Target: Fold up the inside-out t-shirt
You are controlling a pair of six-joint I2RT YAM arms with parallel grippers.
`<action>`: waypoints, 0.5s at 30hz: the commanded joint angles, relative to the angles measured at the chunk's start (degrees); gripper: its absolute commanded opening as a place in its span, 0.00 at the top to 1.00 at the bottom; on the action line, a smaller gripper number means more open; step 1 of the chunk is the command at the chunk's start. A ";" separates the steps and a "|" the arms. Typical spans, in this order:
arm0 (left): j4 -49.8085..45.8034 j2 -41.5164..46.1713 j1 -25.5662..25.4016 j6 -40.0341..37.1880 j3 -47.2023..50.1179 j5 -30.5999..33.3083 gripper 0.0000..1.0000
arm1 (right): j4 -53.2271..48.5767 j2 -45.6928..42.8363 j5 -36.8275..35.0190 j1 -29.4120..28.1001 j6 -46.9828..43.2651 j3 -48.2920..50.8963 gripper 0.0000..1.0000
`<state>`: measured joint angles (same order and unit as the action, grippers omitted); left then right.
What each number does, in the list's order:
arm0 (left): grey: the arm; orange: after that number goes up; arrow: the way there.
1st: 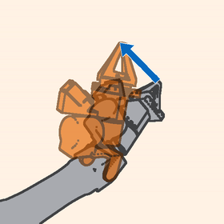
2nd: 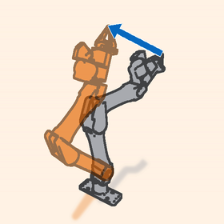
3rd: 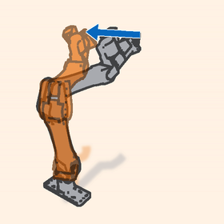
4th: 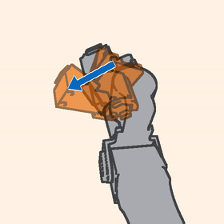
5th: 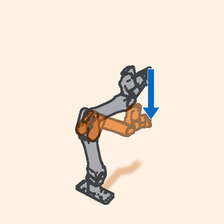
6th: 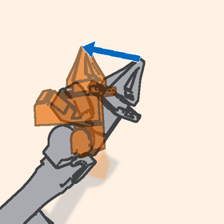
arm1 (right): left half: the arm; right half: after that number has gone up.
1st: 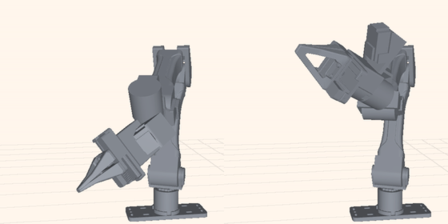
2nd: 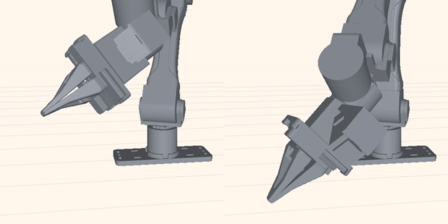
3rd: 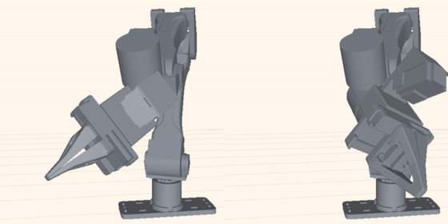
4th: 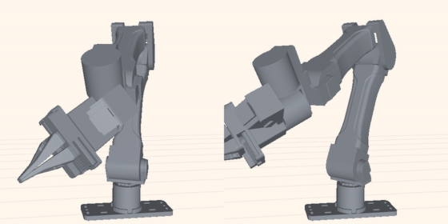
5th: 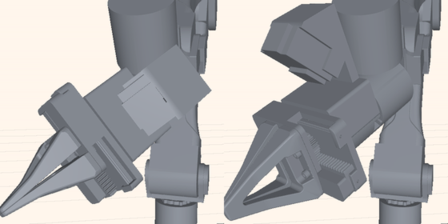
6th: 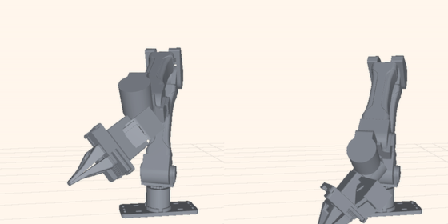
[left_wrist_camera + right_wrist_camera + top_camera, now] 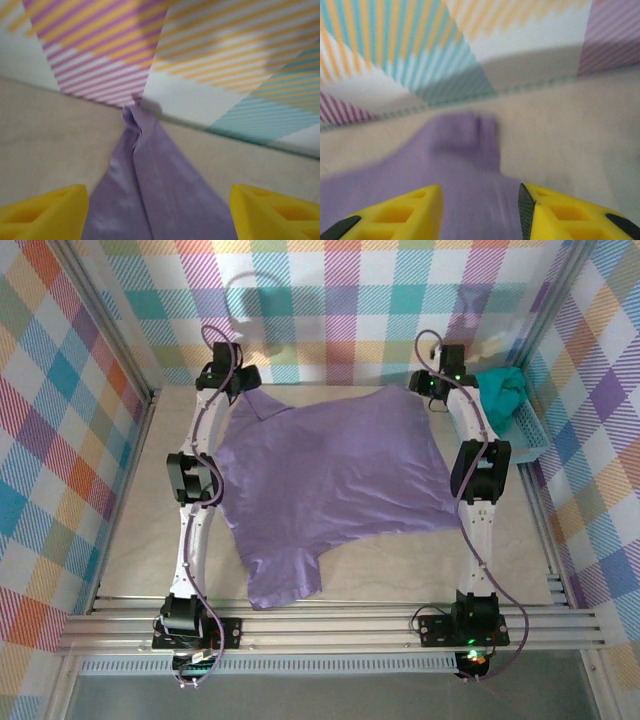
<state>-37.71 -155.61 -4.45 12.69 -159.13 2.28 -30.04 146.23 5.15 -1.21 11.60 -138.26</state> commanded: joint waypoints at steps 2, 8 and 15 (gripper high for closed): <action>1.12 18.29 -0.67 6.96 11.84 -5.10 0.24 | -1.11 -18.44 -1.69 -2.64 -2.47 15.57 0.53; 20.20 41.33 -3.65 21.03 55.31 -7.73 0.24 | 0.91 -41.27 -4.33 -2.64 5.83 53.16 0.46; 26.14 57.64 -7.91 25.59 83.02 -12.05 0.24 | -4.26 -59.00 -8.35 4.11 12.58 80.43 0.44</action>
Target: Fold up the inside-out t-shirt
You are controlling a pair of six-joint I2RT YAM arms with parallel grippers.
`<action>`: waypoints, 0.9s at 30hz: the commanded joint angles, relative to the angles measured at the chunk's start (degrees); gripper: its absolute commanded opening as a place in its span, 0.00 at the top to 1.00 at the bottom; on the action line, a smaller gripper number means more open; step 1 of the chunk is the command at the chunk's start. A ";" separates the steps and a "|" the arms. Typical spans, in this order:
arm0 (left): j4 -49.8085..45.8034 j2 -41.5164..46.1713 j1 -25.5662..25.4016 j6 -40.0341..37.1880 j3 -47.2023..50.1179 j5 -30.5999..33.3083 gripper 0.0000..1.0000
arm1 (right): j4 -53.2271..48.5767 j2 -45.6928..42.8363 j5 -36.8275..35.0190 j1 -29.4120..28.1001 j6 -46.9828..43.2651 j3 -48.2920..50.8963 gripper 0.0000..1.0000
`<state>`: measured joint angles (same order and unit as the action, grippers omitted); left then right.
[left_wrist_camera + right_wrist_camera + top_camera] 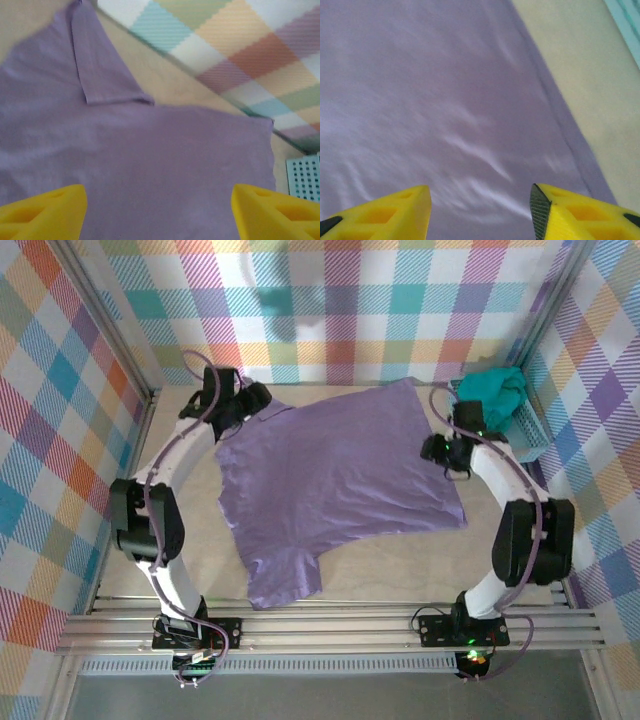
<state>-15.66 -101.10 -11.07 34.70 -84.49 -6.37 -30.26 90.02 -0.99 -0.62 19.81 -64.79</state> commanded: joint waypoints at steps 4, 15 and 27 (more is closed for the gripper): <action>2.87 12.47 -5.05 1.44 19.09 -4.31 0.24 | -6.94 -10.27 -4.51 8.04 5.31 15.42 0.44; -3.84 20.17 -7.64 -4.35 24.55 -6.21 0.24 | -8.66 -2.06 -3.99 9.64 5.56 16.31 0.49; -21.40 25.88 -12.53 -5.54 32.77 -3.18 0.24 | -3.41 1.87 -0.48 9.68 3.65 14.30 0.88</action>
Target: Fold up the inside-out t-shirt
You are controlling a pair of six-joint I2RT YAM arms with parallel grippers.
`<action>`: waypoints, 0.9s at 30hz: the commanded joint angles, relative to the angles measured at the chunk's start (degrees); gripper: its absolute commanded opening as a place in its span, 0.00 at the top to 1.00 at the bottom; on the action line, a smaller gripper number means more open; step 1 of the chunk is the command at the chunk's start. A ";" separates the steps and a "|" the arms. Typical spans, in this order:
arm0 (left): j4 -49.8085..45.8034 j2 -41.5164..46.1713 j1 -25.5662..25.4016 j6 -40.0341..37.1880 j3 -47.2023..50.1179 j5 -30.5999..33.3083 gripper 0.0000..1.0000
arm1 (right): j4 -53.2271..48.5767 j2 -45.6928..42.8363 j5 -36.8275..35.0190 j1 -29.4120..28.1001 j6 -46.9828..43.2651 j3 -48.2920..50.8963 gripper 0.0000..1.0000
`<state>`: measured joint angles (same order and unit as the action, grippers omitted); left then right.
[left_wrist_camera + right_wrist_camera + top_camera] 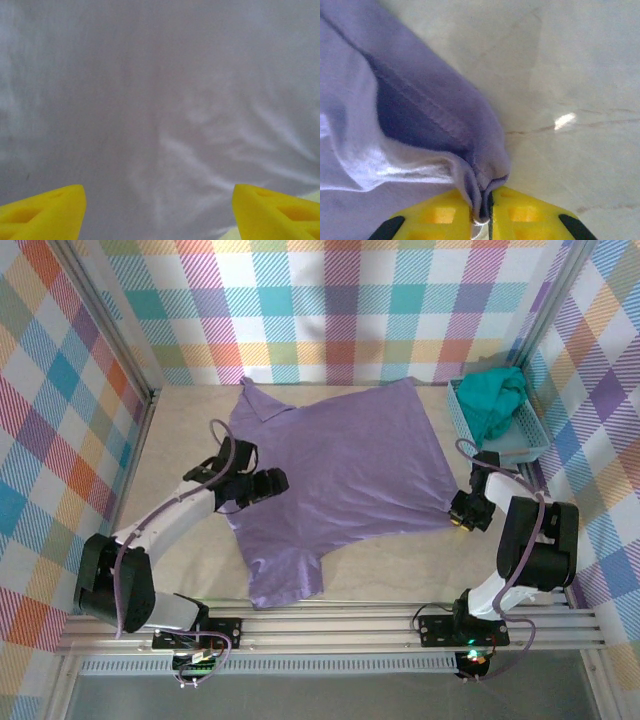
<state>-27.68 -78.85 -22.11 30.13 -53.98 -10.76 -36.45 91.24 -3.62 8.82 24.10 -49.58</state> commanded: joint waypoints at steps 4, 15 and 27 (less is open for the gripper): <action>-20.43 10.25 -5.74 3.10 6.70 4.21 0.26 | 4.18 -0.69 4.19 0.23 -0.85 -0.88 0.95; -27.68 17.83 -21.96 16.34 17.83 3.66 0.36 | 5.94 -4.74 6.72 0.23 -1.99 -0.25 0.97; -16.36 6.48 -23.58 12.17 21.98 2.33 0.50 | 6.03 -6.14 7.46 0.27 -2.30 0.19 0.98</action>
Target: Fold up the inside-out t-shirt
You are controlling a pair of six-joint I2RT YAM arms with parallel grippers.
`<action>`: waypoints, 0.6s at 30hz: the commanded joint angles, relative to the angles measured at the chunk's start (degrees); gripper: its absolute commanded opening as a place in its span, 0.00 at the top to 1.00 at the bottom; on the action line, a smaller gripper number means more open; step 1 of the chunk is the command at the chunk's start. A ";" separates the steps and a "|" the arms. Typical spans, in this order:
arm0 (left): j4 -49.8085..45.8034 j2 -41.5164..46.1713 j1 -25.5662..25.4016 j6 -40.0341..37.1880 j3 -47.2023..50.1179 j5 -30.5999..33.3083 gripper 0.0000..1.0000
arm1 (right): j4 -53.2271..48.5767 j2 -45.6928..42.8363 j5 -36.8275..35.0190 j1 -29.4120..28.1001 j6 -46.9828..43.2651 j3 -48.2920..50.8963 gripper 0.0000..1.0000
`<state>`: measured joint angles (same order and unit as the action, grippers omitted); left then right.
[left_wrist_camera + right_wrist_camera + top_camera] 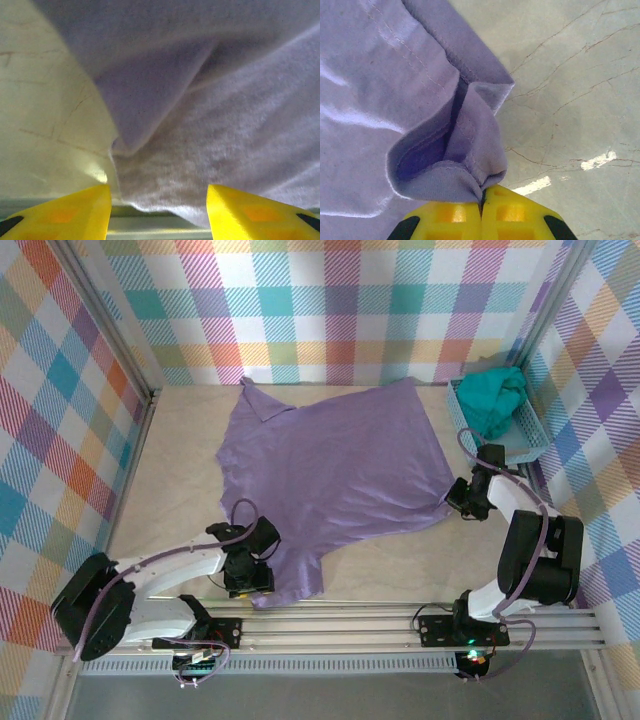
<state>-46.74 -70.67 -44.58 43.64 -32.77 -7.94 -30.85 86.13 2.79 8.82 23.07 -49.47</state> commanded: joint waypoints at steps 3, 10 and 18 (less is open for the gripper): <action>4.28 -3.11 -1.81 -1.02 1.84 -0.89 0.57 | 0.09 -1.31 0.91 0.28 -1.37 -0.05 0.98; 5.68 -2.81 -2.52 0.05 4.22 0.26 0.82 | -0.19 -1.49 0.73 0.30 -1.27 -0.04 0.98; 1.89 5.68 -2.09 2.08 3.63 1.23 1.00 | -0.60 -3.78 -0.71 0.28 -0.88 3.02 0.98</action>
<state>-48.05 -66.87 -45.60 44.58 -30.28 -3.88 -30.89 84.29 2.63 8.82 23.07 -47.90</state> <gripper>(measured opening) 0.050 0.067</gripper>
